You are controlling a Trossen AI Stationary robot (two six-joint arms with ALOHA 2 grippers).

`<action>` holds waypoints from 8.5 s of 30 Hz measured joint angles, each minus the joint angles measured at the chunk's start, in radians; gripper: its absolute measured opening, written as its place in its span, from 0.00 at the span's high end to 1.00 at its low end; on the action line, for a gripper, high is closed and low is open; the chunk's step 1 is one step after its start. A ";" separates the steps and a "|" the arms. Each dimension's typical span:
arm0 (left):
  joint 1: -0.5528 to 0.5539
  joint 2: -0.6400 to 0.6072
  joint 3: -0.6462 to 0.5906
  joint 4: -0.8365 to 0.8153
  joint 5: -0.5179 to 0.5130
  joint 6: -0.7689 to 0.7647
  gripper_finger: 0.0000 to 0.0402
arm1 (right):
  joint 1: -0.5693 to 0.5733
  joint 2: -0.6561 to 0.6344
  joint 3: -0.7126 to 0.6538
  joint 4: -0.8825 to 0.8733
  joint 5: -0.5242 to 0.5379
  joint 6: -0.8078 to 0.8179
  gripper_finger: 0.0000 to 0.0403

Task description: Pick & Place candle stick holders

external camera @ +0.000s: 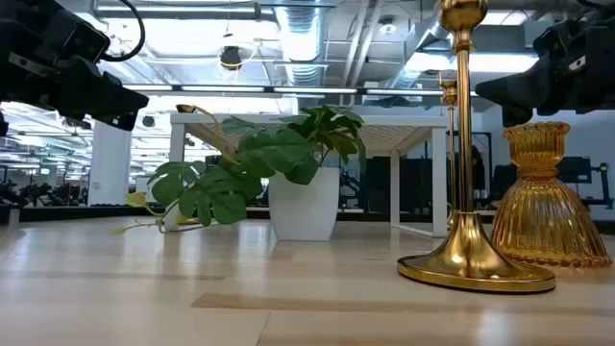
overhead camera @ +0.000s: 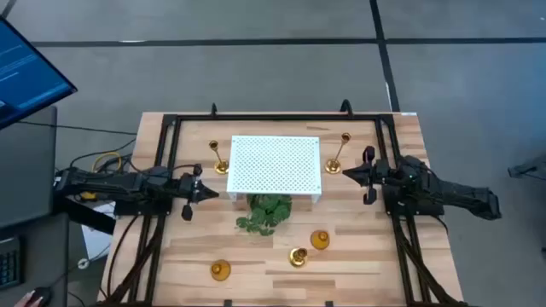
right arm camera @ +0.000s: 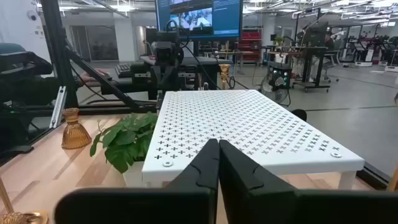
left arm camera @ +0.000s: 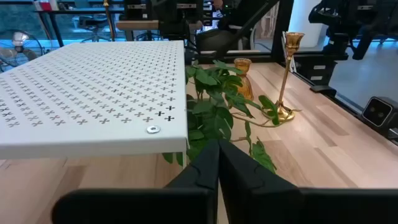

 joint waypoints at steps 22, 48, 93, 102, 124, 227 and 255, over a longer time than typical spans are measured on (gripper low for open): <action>0.000 0.000 0.000 0.000 0.000 0.000 0.98 | 0.000 0.000 0.000 0.000 0.000 0.000 1.00; 0.000 0.000 0.000 0.000 0.000 0.000 0.98 | 0.000 0.000 0.000 0.000 0.000 0.000 1.00; 0.000 0.000 0.000 0.023 0.000 -0.037 0.98 | 0.000 0.000 0.000 0.000 0.000 0.000 1.00; 0.000 0.000 0.000 0.028 0.000 -0.037 0.98 | 0.000 0.000 0.000 0.000 0.000 0.000 1.00; 0.000 0.129 0.000 0.023 -0.588 -0.036 0.98 | -0.001 0.000 0.000 0.000 0.000 0.000 1.00; 0.232 0.666 0.079 0.562 -0.794 0.095 0.93 | -0.002 0.000 0.000 0.000 0.000 -0.018 1.00; 0.095 0.705 0.571 0.468 -0.811 0.228 0.93 | -0.002 0.000 0.000 0.000 0.000 -0.019 1.00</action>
